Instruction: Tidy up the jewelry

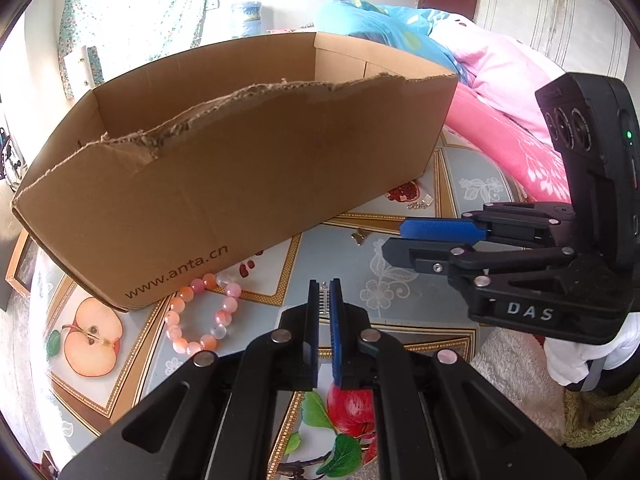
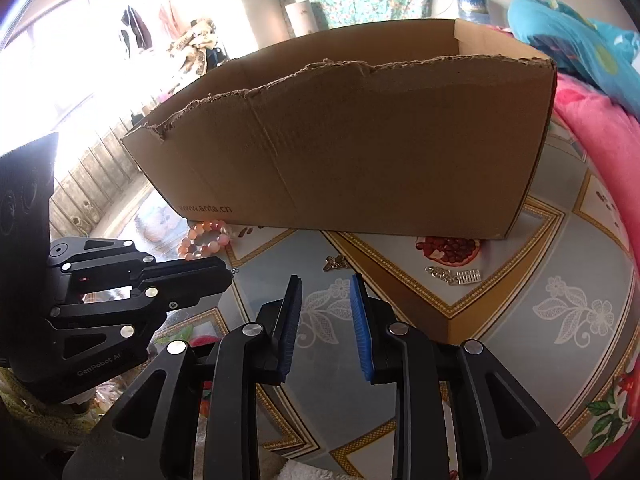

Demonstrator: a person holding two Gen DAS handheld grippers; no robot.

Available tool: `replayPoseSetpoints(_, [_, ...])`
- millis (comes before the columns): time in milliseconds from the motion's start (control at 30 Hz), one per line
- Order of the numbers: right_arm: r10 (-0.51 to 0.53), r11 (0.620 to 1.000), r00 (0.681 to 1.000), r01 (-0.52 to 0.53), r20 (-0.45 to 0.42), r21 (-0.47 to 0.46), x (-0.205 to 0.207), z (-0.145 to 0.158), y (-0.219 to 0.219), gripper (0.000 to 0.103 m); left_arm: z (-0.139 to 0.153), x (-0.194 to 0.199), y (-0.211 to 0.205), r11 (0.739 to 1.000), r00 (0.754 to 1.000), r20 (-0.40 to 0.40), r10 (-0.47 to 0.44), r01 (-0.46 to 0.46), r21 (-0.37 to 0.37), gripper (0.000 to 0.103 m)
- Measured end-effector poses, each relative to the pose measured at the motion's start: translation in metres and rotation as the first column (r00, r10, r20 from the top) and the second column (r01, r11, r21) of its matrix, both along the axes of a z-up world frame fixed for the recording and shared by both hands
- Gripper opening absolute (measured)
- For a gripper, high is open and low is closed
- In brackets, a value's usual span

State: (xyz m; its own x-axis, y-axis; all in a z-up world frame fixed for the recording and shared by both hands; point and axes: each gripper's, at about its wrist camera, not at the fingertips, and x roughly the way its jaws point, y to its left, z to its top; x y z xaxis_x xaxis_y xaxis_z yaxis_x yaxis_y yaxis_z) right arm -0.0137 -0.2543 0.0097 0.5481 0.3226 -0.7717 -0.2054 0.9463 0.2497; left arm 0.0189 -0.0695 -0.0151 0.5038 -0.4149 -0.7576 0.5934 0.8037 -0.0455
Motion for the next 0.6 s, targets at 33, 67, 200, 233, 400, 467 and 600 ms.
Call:
replayPoseSetpoints(33, [0.009, 1.0, 1.0, -0.009, 0.007, -0.026, 0.002, -0.001, 0.003, 0.025, 0.0, 0.0, 0.003, 1.0, 1.0, -0.001, 0.002, -0.002, -0.003, 0.004])
replayPoseSetpoints(67, [0.02, 0.998, 1.0, -0.019, 0.018, -0.053, 0.004, -0.001, 0.006, 0.025, 0.0, 0.0, 0.005, 1.0, 1.0, -0.002, 0.002, -0.002, -0.006, 0.004])
replayPoseSetpoints(200, [0.062, 0.991, 0.997, -0.057, 0.035, -0.124, 0.013, -0.005, 0.014, 0.025, 0.002, 0.002, 0.013, 1.0, 1.0, -0.004, 0.003, -0.003, -0.019, 0.004])
replayPoseSetpoints(233, [0.07, 0.989, 0.997, -0.065, 0.032, -0.134, 0.016, -0.006, 0.015, 0.025, 0.001, 0.002, 0.014, 1.0, 1.0, -0.003, 0.003, -0.003, -0.02, 0.004])
replayPoseSetpoints(400, [0.113, 0.979, 0.993, -0.106, 0.034, -0.174, 0.025, -0.011, 0.021, 0.025, -0.001, 0.003, 0.017, 0.999, 1.0, -0.012, 0.002, -0.002, -0.032, 0.004])
replayPoseSetpoints(467, [0.133, 0.971, 0.99, -0.121, 0.048, -0.206, 0.025, -0.012, 0.024, 0.023, -0.002, 0.004, 0.017, 0.999, 1.0, -0.017, 0.0, 0.0, -0.035, 0.004])
replayPoseSetpoints(600, [0.154, 0.967, 0.987, -0.14, 0.049, -0.215, 0.023, -0.012, 0.025, 0.01, -0.003, 0.004, 0.017, 0.999, 1.0, -0.019, -0.008, 0.007, -0.04, 0.004])
